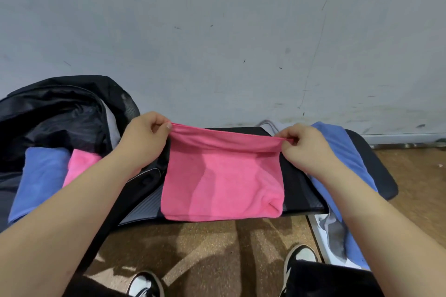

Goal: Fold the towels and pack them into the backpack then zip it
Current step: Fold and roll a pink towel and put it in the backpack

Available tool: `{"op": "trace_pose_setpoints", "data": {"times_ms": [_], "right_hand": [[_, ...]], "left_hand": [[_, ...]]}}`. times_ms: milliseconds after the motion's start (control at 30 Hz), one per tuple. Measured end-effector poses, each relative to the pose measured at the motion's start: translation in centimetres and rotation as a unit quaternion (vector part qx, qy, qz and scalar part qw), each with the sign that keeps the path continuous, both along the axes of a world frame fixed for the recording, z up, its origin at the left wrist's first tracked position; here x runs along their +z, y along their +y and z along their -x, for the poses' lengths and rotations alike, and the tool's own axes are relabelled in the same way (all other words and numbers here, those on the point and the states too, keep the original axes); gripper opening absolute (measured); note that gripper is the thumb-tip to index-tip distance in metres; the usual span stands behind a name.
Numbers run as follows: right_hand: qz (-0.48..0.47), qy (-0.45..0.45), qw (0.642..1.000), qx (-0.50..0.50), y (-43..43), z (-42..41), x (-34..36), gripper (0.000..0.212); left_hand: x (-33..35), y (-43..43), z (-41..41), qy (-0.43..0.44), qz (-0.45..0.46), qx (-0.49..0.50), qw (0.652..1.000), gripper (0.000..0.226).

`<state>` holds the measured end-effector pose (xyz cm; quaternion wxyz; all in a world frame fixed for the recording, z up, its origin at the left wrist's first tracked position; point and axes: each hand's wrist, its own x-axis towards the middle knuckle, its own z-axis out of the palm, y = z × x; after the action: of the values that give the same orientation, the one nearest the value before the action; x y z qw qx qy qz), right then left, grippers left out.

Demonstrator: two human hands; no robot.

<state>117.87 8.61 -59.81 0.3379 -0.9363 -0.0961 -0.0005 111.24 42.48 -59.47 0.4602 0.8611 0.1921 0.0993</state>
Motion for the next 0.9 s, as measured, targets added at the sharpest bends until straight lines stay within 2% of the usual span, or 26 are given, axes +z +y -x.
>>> {"op": "trace_pose_setpoints", "data": {"times_ms": [133, 300, 400, 500, 600, 667, 733, 800, 900], "right_hand": [[-0.045, -0.006, 0.999, -0.012, -0.7, 1.7, 0.0, 0.024], [-0.179, 0.020, 0.979, -0.091, 0.1, 1.9, 0.2, 0.020], [-0.166, -0.022, 0.979, -0.118, 0.9, 0.7, 0.2, 0.020], [-0.185, -0.021, 0.973, -0.135, 1.8, -0.7, -0.3, 0.018], [-0.216, -0.001, 0.963, -0.161, 2.7, -1.7, -1.1, 0.026], [-0.292, 0.063, 0.943, -0.148, 3.2, -2.0, -1.5, 0.041], [-0.354, 0.125, 0.921, -0.107, 3.6, -2.2, -1.9, 0.058], [-0.335, 0.132, 0.929, -0.083, 3.9, -2.6, -2.4, 0.059], [-0.217, 0.079, 0.969, -0.083, 3.6, -3.0, -2.7, 0.030]], "left_hand": [[0.5, 0.1, 2.7, 0.018, -0.020, -0.028, 0.999, 0.012], [0.9, -0.4, 2.7, -0.010, 0.075, -0.004, 0.997, 0.014], [0.6, -0.7, 1.3, -0.017, 0.125, 0.004, 0.992, 0.015], [0.2, -0.8, -0.2, -0.026, 0.159, 0.043, 0.986, 0.014], [-0.8, -0.9, -1.6, -0.030, 0.193, 0.080, 0.977, 0.012], [-1.6, -1.2, -2.4, -0.025, 0.219, 0.095, 0.971, 0.007], [-1.9, -1.8, -3.2, -0.011, 0.216, 0.087, 0.972, 0.030], [-2.0, -2.3, -3.6, 0.012, 0.174, 0.061, 0.983, 0.050], [-1.6, -3.1, -3.4, 0.033, 0.073, -0.005, 0.997, 0.039]]}}
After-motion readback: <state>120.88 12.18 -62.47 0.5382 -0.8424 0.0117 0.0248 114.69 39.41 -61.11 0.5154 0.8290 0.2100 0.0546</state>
